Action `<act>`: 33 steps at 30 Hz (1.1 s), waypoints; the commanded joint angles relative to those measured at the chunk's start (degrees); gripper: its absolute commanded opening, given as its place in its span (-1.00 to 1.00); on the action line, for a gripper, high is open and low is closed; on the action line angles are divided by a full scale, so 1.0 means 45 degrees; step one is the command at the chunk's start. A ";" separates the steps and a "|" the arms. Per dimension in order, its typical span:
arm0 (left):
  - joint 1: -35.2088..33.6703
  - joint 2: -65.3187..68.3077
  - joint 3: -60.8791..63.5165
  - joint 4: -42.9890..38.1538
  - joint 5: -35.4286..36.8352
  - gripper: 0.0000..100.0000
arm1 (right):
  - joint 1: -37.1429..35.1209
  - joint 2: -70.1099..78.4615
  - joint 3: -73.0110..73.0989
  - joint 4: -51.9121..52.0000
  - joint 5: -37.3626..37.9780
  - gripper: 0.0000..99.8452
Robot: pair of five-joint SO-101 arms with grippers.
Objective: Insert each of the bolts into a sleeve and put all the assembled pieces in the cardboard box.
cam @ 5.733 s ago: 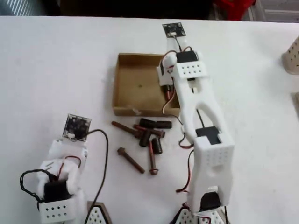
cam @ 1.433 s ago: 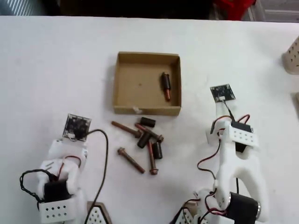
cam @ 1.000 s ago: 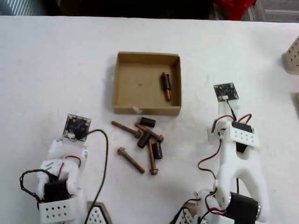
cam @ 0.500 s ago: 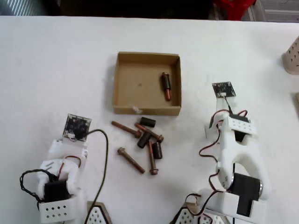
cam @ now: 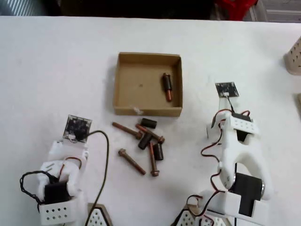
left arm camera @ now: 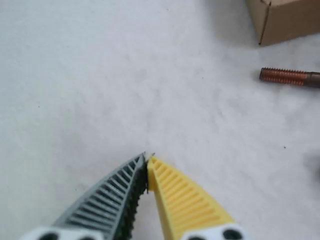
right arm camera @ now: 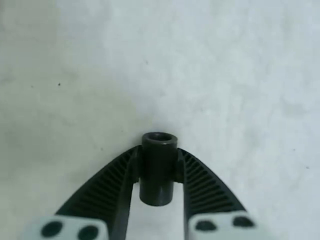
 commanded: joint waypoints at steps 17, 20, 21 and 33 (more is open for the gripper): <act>0.1416 -0.0049 -0.2325 0.0567 0.3634 -0.96 | 0.0049 -0.0029 -0.0469 0.0068 -0.0078 -0.97; 0.1709 0.0147 -0.2383 0.0586 0.3575 -0.96 | 0.0049 -0.0029 -0.0469 0.0088 -0.0078 -0.97; 0.1807 0.0479 -0.2559 0.0586 0.3575 -0.96 | 0.0068 -0.0029 -0.0488 0.0088 -0.0078 -0.97; 0.4112 0.9543 -0.8752 0.2188 0.4278 -0.96 | 0.0068 -0.0029 -0.0527 0.0088 -0.0098 -0.97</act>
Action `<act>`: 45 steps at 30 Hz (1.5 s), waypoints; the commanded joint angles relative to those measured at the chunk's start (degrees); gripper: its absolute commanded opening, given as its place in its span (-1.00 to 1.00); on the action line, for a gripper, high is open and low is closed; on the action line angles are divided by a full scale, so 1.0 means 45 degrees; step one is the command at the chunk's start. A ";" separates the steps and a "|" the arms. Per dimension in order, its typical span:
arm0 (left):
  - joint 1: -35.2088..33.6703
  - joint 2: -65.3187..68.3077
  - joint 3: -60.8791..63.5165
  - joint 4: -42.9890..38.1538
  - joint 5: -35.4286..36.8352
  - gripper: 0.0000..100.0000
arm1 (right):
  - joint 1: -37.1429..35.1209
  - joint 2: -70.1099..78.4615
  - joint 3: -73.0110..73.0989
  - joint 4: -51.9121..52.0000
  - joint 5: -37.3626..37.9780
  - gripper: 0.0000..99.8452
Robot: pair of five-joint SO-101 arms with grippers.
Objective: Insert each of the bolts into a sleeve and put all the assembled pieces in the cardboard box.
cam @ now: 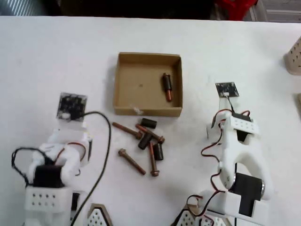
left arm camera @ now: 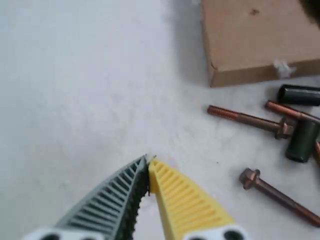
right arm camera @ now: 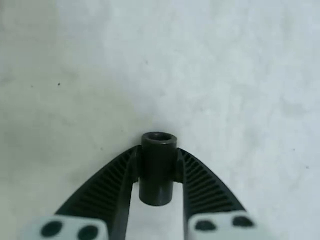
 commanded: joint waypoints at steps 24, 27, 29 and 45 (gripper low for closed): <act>0.7629 0.9621 -0.2676 0.0469 0.1426 -0.66 | 0.0049 -0.0010 -0.0547 -0.0010 -0.0059 -0.97; 0.8000 0.9621 -0.2540 0.0059 0.2266 -0.66 | -0.0010 -0.0010 -0.0547 -0.0225 -0.0020 -0.97; 0.8039 0.9543 -0.2540 -0.0039 0.2657 -0.65 | -0.0029 -0.0010 -0.0547 -0.0244 0.0000 -0.97; 0.7199 0.9661 -0.2422 0.0508 0.2266 -0.47 | -0.0010 -0.0010 -0.0547 -0.0205 0.0000 -0.97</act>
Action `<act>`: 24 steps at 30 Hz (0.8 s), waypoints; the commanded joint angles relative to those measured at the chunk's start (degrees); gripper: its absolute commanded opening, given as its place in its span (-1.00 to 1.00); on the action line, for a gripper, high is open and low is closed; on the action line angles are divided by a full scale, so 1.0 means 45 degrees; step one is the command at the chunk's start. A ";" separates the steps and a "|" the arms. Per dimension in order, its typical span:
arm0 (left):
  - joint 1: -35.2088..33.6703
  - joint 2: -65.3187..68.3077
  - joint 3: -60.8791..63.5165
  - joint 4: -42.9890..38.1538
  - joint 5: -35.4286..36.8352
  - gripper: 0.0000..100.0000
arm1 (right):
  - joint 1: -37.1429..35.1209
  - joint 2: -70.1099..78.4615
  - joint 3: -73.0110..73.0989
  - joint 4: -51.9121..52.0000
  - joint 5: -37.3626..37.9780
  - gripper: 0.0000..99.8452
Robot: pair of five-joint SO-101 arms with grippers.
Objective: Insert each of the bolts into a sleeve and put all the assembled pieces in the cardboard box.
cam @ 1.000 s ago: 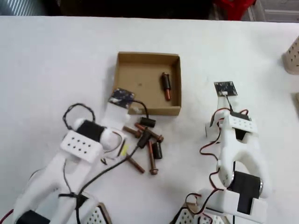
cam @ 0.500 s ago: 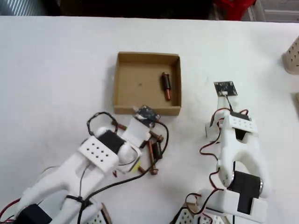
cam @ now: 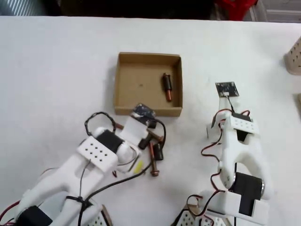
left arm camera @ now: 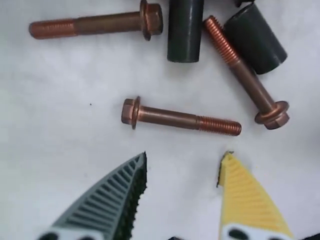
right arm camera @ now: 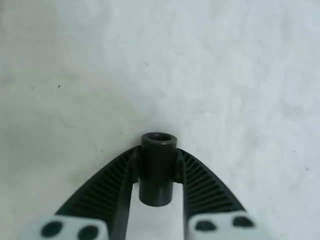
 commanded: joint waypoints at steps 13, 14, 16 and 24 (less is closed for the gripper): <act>-0.0127 0.3917 -0.0840 -0.1700 0.0449 -0.47 | -0.0010 -0.0049 -0.0508 -0.0127 0.0020 -0.97; -0.0127 0.3722 -0.0664 -0.2110 0.0821 -0.47 | -0.0010 -0.0049 -0.0508 -0.0127 0.0020 -0.97; -0.0166 0.3233 -0.0332 -0.2813 0.1465 -0.47 | -0.0010 -0.0049 -0.0508 -0.0127 0.0020 -0.97; -0.1729 0.2510 -0.0137 -0.4200 0.2813 -0.47 | 0.0029 -0.0068 -0.0469 -0.0107 0.0020 -0.97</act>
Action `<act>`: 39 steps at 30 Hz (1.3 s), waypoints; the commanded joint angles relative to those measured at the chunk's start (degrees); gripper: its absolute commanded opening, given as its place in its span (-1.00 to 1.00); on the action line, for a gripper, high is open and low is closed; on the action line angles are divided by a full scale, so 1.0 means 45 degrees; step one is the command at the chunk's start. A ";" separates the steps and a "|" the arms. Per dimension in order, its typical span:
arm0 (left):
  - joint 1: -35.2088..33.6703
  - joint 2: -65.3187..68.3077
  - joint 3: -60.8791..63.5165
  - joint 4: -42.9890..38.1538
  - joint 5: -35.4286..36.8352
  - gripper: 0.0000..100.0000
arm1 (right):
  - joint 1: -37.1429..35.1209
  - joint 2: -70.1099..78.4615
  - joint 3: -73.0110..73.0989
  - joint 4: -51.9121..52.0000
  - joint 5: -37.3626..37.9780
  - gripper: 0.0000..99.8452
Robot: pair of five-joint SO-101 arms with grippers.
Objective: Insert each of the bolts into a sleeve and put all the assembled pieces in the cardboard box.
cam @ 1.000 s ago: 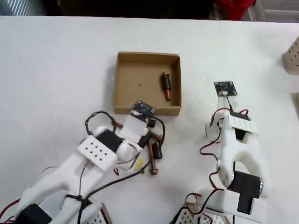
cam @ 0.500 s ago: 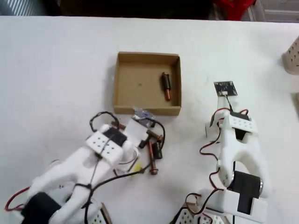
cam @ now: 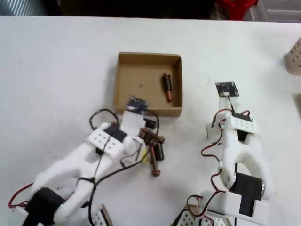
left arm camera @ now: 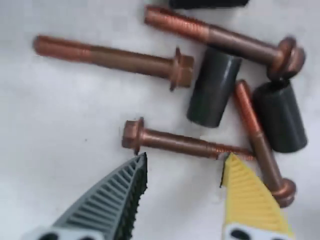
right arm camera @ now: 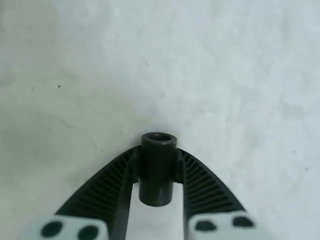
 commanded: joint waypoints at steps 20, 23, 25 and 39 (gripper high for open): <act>0.0674 0.0830 -0.0469 -0.0391 0.0449 -0.47 | -0.0029 -0.0088 -0.0449 -0.0107 0.0039 -0.97; 0.0615 0.1534 -0.0996 -0.0313 0.0469 -0.47 | -0.0010 -0.0088 -0.0449 -0.0107 0.0039 -0.97; 0.0615 0.1631 -0.1074 -0.0313 0.0469 -0.47 | -0.0010 -0.0107 -0.0449 -0.0107 0.0039 -0.97; -0.0225 0.1729 -0.1094 -0.0840 0.1641 -0.47 | -0.0049 -0.0107 -0.0430 0.0049 0.0567 -0.97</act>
